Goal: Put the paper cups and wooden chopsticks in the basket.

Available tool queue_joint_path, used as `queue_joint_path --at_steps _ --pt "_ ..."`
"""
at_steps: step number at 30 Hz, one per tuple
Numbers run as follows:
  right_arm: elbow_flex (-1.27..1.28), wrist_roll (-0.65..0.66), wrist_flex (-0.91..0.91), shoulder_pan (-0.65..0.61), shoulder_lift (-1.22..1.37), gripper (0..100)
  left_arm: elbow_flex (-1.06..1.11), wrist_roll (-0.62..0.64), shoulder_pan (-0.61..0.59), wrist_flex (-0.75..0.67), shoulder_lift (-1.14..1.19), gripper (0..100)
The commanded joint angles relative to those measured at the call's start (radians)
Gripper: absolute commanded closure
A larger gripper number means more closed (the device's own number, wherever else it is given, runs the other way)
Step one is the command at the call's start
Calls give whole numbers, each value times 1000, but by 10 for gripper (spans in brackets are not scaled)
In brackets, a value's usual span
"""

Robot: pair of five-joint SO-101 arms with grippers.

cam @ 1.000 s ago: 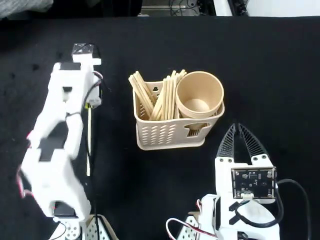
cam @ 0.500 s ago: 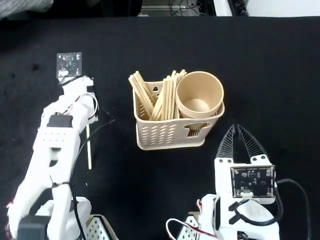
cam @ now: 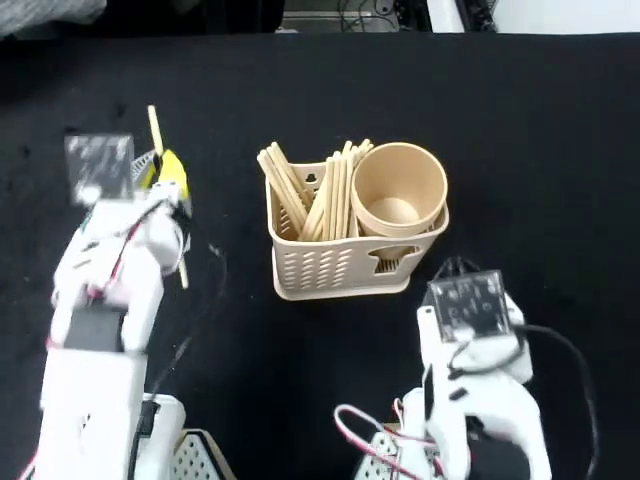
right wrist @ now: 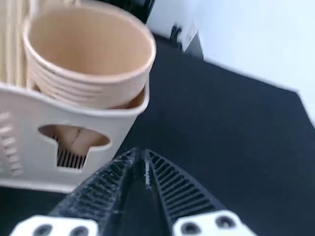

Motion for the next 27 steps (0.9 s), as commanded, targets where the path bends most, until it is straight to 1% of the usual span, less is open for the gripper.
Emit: queue_joint_path --at_steps 1,4,7,11,15,18,21,24,27 --pt "62 20 -40 12 -64 976 7 15 58 -25 -359 971" --pt "70 20 -32 12 -65 976 -10 11 90 -26 -509 971" --pt "71 20 -21 34 -65 976 -47 9 113 -23 -591 971" --pt "85 20 -17 115 -65 976 -130 12 117 -23 -597 971" --pt "166 21 -26 169 -67 976 -216 14 196 -23 -577 971" --pt "209 21 -37 175 -67 976 -271 9 294 -23 -500 970" --pt "214 20 -40 175 -67 976 -318 12 369 -23 -342 970" --pt "220 20 -40 175 -67 976 -400 15 420 -18 -193 970" --pt "222 20 -40 175 -67 976 -455 29 446 -18 -106 970"
